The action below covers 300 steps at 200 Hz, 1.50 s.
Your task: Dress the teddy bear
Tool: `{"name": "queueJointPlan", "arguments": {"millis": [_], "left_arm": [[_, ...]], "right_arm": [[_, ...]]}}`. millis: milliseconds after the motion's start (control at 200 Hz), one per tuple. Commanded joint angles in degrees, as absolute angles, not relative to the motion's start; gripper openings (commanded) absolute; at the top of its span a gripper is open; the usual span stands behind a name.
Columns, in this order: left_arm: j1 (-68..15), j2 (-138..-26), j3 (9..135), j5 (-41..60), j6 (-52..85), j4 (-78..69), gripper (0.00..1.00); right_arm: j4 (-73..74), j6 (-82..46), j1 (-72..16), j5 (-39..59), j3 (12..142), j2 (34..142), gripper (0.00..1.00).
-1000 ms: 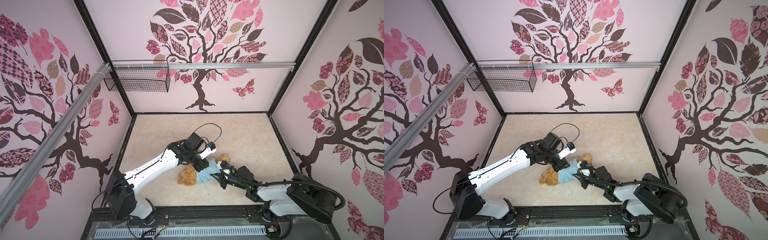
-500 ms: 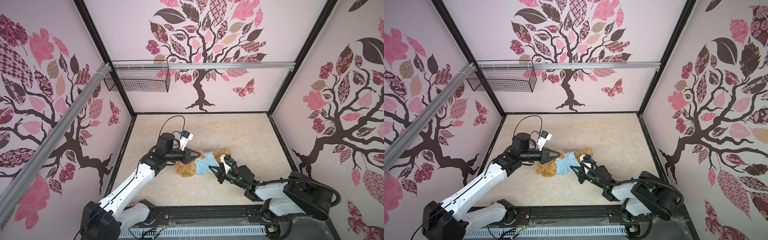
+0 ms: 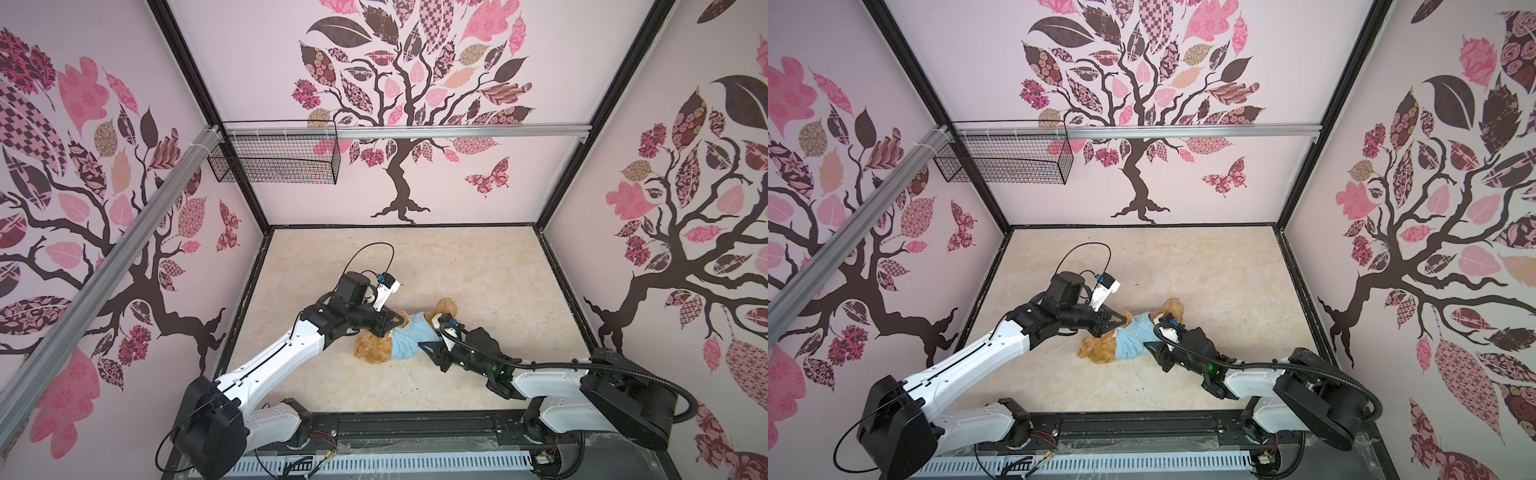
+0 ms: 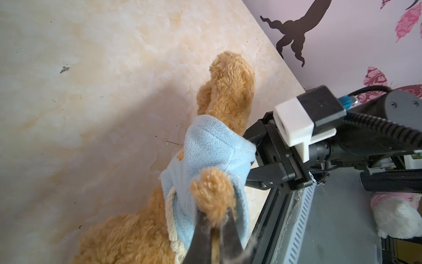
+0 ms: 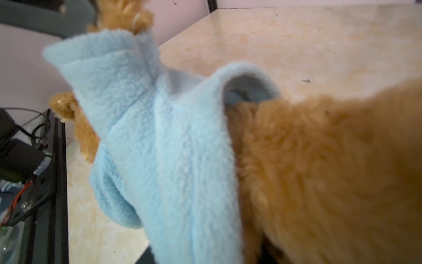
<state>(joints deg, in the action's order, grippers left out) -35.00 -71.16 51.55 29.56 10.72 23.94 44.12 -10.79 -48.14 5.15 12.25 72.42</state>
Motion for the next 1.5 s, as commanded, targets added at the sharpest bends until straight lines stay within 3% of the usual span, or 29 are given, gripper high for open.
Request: {"name": "queueJointPlan", "arguments": {"millis": [0, 55, 90, 150, 390, 645, 745, 905, 1040, 1180, 1285, 1495], "left_arm": [[-35.1, -71.6, 56.3, 29.2, 9.0, 23.5, 0.00], [-35.1, -72.2, 56.1, 30.0, 8.8, 23.4, 0.00], [-35.1, -72.6, 56.0, 31.2, 8.8, 23.2, 0.00], [-35.2, -73.4, 56.2, 32.8, 8.8, 23.2, 0.00], [-35.3, -75.1, 57.3, 34.9, 8.4, 23.9, 0.00], [-35.8, -75.1, 57.0, 36.6, 8.6, 23.8, 0.00], [-36.0, -74.9, 57.3, 37.1, 8.4, 24.1, 0.00], [-36.1, -74.4, 58.6, 37.6, 7.7, 25.1, 0.00], [-36.1, -73.4, 60.6, 36.7, 6.6, 25.2, 0.00], [-35.8, -74.0, 62.1, 32.8, 3.4, 25.1, 0.00], [-35.3, -76.1, 63.9, 24.4, -0.2, 26.6, 0.00], [-34.9, -81.3, 68.5, 8.9, -4.1, 23.5, 0.00]], "right_arm": [[29.0, -7.2, -47.7, -3.0, 14.1, 64.1, 0.57], [25.2, -5.5, -47.7, -5.4, 14.5, 59.4, 0.66], [23.6, -4.2, -47.7, -6.1, 14.8, 56.7, 0.76], [22.3, -2.3, -47.7, -6.1, 15.2, 52.8, 0.80], [26.0, 3.6, -47.8, 3.7, 17.1, 46.8, 0.77], [38.7, 9.3, -47.8, 14.5, 21.8, 62.7, 0.74], [43.8, 9.2, -47.8, 14.6, 23.9, 70.5, 0.69], [45.5, 6.8, -47.7, 11.9, 24.0, 78.2, 0.40], [46.7, 3.3, -47.7, 8.7, 19.5, 78.2, 0.36], [45.0, 0.3, -47.7, 9.1, 19.2, 74.2, 0.56], [41.3, -1.0, -47.3, 9.5, 21.9, 68.7, 0.69], [35.0, -10.6, -37.9, 12.0, 24.2, 59.8, 0.73]]}}
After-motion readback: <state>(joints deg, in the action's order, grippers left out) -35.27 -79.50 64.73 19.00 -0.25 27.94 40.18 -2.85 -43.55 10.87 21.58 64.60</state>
